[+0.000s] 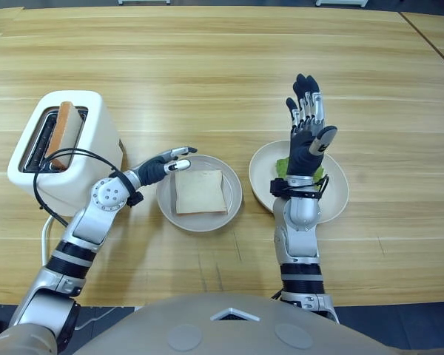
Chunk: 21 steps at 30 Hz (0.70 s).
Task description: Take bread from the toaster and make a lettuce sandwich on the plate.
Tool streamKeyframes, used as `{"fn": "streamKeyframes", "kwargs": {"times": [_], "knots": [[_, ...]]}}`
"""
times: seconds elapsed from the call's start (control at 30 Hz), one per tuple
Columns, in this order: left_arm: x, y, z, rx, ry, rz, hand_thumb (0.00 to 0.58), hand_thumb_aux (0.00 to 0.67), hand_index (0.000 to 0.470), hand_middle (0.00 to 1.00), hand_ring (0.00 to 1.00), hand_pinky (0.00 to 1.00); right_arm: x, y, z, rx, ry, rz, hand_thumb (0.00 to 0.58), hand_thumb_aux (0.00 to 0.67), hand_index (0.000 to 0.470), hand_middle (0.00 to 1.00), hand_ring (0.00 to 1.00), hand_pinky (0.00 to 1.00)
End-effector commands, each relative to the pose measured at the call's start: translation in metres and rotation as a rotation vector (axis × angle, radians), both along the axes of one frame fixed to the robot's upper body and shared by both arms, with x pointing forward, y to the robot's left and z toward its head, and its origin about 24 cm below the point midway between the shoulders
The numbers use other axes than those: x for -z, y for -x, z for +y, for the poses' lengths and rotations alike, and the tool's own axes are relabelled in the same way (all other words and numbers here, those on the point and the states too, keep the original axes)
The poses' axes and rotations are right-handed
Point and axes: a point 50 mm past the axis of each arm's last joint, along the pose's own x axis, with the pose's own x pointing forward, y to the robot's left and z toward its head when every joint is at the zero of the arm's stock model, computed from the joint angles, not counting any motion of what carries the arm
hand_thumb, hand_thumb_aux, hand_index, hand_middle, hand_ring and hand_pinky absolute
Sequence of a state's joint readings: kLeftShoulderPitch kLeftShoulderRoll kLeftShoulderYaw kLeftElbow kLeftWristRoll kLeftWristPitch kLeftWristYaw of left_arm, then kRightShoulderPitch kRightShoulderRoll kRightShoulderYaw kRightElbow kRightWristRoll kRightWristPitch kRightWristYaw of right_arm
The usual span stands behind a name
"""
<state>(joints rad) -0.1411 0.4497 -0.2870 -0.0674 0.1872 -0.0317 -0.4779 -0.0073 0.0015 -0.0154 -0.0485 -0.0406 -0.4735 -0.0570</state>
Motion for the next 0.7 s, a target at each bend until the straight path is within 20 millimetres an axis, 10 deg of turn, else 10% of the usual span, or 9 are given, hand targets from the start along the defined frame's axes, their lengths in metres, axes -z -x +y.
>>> {"fn": "streamKeyframes", "kwargs": {"times": [0.03,0.37,0.7], "knots": [[-0.017,0.004,0.011,-0.083,0.044,-0.07,0.0,0.0,0.0,0.0,0.0,0.0,-0.003,-0.01,-0.023,0.035,0.165,0.034,0.0,0.0,0.0,0.0,0.0,0.0],[-0.072,0.024,0.012,-0.166,0.344,-0.293,0.0,0.0,0.0,0.0,0.0,0.0,0.015,-0.027,-0.131,0.375,1.505,0.183,0.0,0.0,0.0,0.0,0.0,0.0],[-0.058,0.027,0.006,-0.147,0.313,-0.258,0.0,0.0,0.0,0.0,0.0,0.0,0.041,-0.002,-0.157,0.225,1.786,0.151,0.0,0.0,0.0,0.0,0.0,0.0]]}}
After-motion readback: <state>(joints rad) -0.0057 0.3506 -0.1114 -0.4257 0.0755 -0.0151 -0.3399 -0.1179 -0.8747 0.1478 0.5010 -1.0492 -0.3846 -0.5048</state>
